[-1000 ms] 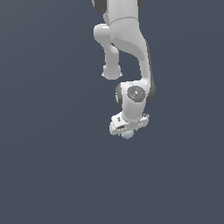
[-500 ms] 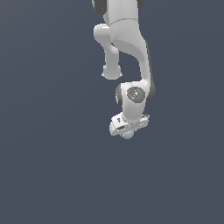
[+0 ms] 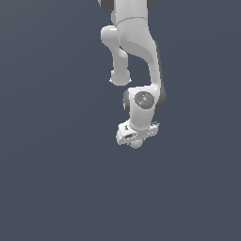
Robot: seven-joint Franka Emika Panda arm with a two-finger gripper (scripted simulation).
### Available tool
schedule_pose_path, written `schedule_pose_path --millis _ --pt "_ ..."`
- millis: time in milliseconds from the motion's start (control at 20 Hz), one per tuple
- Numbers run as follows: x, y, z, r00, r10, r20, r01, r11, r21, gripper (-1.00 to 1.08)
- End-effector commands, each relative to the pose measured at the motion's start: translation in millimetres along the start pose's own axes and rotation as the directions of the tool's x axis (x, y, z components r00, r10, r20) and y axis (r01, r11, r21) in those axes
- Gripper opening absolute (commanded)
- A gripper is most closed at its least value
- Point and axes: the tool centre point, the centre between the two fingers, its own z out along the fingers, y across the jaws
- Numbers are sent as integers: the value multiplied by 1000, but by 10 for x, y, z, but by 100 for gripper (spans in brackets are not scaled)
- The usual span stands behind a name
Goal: Pick up the object and move it to a goal position.
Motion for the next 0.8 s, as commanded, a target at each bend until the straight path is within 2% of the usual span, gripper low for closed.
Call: schedule_pose_path --millis 0,350,750 --pt "-41 73 -69 1000 1 -1 -1 1000 0 -100" --pt "-272 429 -417 1000 1 -1 -1 1000 0 -100" --pt "-672 1070 -1043 1000 1 -1 -1 1000 1 -100"
